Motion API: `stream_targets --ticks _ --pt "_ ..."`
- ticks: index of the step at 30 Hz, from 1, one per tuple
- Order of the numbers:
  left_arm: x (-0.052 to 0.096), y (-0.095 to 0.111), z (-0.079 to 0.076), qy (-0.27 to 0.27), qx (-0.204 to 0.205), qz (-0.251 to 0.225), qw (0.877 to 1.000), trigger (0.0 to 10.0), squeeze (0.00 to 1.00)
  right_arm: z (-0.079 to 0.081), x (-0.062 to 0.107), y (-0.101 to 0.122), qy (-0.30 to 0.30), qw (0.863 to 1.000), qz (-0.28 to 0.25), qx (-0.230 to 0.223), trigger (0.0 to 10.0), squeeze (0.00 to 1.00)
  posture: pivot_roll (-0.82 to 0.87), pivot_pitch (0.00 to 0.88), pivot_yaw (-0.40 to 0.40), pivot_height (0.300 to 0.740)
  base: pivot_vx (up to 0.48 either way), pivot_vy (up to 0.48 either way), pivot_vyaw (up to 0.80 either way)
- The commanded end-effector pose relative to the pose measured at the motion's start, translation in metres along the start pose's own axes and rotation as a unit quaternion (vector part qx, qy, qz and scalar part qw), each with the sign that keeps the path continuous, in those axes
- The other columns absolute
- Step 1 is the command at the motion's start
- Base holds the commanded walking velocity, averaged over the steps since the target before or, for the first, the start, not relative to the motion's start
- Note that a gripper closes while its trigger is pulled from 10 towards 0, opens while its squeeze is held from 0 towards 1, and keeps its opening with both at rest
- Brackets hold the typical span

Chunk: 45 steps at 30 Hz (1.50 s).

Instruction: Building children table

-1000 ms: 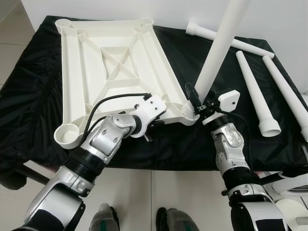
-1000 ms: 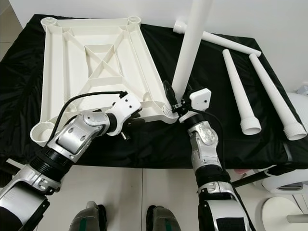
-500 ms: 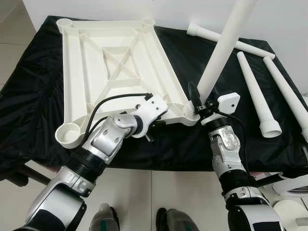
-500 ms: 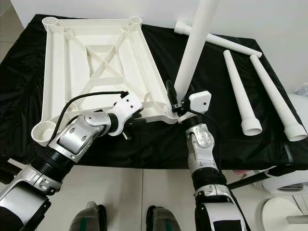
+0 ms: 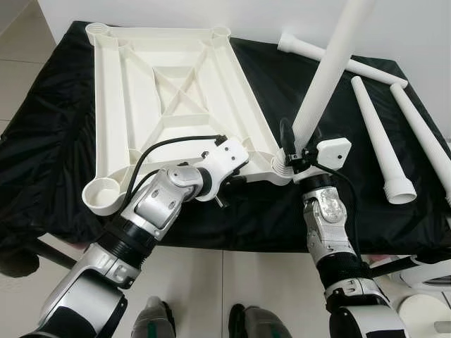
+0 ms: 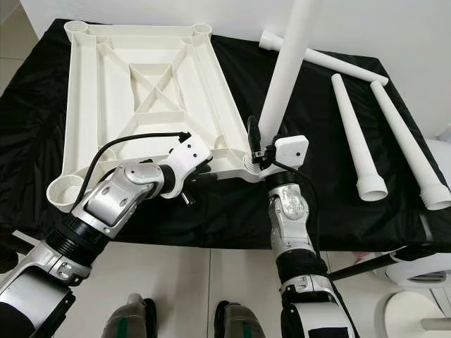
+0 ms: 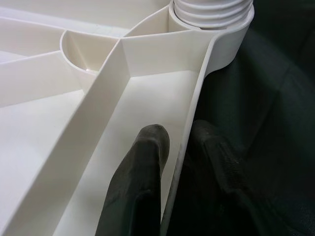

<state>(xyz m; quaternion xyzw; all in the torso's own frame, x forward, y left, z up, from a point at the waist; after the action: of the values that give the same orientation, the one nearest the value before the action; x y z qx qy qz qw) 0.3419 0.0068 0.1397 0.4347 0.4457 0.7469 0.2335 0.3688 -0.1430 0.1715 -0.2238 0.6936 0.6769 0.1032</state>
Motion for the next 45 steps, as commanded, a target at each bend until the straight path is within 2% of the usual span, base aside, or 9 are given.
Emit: stream_targets --ticks 1,2,8,20,21,29,30,31,45 --pt "0.012 0.012 0.014 0.028 -0.018 -0.020 0.999 10.0 0.00 -0.033 0.053 -0.063 -0.071 0.986 0.151 -0.002 10.0 0.00 0.03 0.121 -0.040 0.740 0.000 0.000 0.00" --pt "0.013 0.012 0.014 0.027 -0.019 -0.019 0.999 10.0 0.00 -0.026 0.055 -0.065 -0.057 0.986 0.155 -0.014 10.0 0.00 0.03 0.122 -0.040 0.740 0.000 0.000 0.00" --pt "0.012 0.012 0.013 0.027 -0.018 -0.019 0.999 10.0 0.00 -0.018 0.055 -0.066 -0.040 0.987 0.157 -0.024 10.0 0.00 0.03 0.123 -0.042 0.740 0.000 0.000 0.00" --pt "0.013 0.013 0.011 0.021 -0.005 -0.023 1.000 10.0 0.00 -0.022 0.051 -0.063 -0.036 0.987 0.155 -0.016 10.0 0.00 0.03 0.121 -0.047 0.740 0.000 0.000 0.00" --pt "0.013 0.013 0.010 0.017 -0.002 -0.026 1.000 10.0 1.00 -0.022 0.051 -0.063 -0.036 0.987 0.155 -0.015 10.0 0.00 0.03 0.121 -0.046 0.740 0.000 0.000 0.00" --pt "0.014 0.017 0.007 0.006 -0.001 -0.033 0.999 10.0 1.00 -0.023 0.051 -0.063 -0.037 0.987 0.154 -0.016 10.0 0.00 0.03 0.122 -0.044 0.740 0.000 0.000 0.00" --pt "0.011 0.017 0.004 0.005 -0.005 -0.031 1.000 10.0 0.56 -0.023 0.051 -0.062 -0.038 0.987 0.154 -0.016 10.0 0.00 0.03 0.123 -0.043 0.740 0.000 0.000 0.00" --pt "0.010 0.017 0.002 0.003 -0.006 -0.029 1.000 10.0 0.00 -0.023 0.051 -0.062 -0.038 0.987 0.153 -0.016 10.0 0.00 0.03 0.123 -0.043 0.740 0.000 0.000 0.00" --pt "-0.001 -0.003 -0.021 -0.032 -0.001 -0.004 0.999 10.0 0.00 -0.024 0.051 -0.062 -0.038 0.987 0.154 -0.014 10.0 0.00 0.03 0.123 -0.043 0.740 0.000 0.000 0.00"
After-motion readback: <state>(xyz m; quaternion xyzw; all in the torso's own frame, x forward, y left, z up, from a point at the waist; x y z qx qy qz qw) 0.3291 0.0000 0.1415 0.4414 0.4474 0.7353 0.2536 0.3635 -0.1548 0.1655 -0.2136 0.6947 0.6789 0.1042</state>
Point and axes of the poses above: a point about 5 cm out from each wrist's last joint towards the gripper, its own x axis pointing back from the gripper into the wrist, its own y axis along the axis of the wrist's last joint, z = x × y, the point moved 5 cm from there along -x, pointing out of the wrist towards the gripper, and after that the axes turned 2 degrees about x, right-handed, at the moved point
